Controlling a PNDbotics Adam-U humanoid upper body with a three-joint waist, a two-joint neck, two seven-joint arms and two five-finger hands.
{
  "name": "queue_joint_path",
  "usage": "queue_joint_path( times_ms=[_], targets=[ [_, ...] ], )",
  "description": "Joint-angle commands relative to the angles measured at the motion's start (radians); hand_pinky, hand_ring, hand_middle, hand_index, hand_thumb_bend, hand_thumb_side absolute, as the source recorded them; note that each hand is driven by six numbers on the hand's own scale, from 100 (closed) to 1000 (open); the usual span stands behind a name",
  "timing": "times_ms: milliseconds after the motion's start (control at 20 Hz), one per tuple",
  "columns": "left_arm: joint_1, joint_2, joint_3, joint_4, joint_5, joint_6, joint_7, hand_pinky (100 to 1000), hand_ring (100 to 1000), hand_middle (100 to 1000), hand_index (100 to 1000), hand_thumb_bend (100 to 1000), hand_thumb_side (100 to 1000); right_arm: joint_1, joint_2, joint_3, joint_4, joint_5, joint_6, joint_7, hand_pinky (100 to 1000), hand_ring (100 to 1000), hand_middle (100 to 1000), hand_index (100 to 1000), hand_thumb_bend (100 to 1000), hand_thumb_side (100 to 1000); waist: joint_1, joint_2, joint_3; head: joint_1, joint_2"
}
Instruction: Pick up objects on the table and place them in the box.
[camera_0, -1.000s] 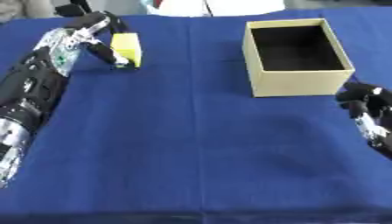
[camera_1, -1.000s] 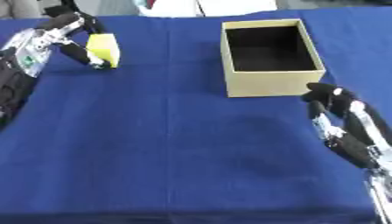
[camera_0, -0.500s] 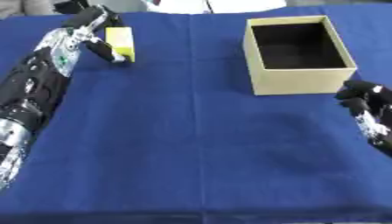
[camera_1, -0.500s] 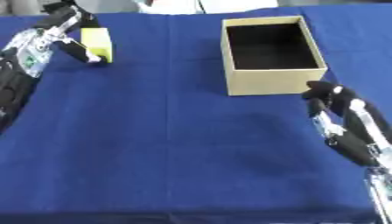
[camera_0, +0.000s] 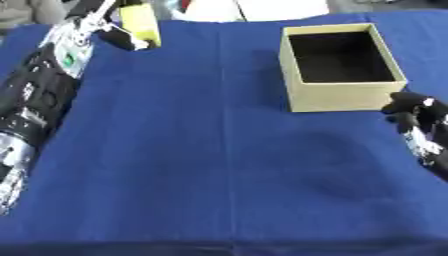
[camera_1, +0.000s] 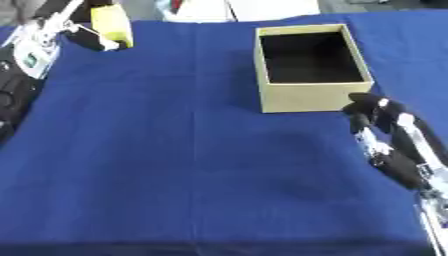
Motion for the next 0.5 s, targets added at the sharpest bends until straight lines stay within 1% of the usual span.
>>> queue_joint_path(
  times_ms=[50, 200, 300, 500],
  targets=[
    [-0.049, -0.019, -0.029, -0.066, 0.042, -0.018, -0.041, 745, 460, 319, 536, 513, 100, -0.016, 0.001, 0.009, -0.01, -0.008, -0.001, 0.013, 745, 766, 669, 849, 100, 627, 0.0, -0.021, -0.008, 0.008, 0.005],
    [-0.08, -0.074, -0.052, -0.082, 0.054, -0.029, -0.07, 745, 461, 325, 540, 517, 100, -0.024, 0.015, 0.024, -0.008, -0.015, -0.002, 0.029, 745, 765, 668, 849, 100, 626, 0.002, -0.022, -0.025, 0.021, 0.005],
    [-0.097, -0.112, -0.065, -0.083, 0.056, -0.038, -0.086, 746, 461, 324, 540, 518, 100, -0.033, 0.027, 0.036, -0.007, -0.016, -0.002, 0.041, 744, 765, 668, 849, 100, 627, 0.005, -0.021, -0.043, 0.031, 0.005],
    [-0.128, -0.18, -0.082, -0.075, 0.029, -0.051, -0.103, 748, 463, 330, 544, 521, 100, -0.056, 0.06, 0.063, -0.006, -0.022, -0.003, 0.07, 744, 765, 666, 847, 100, 632, 0.012, -0.011, -0.087, 0.054, 0.005]
  ],
)
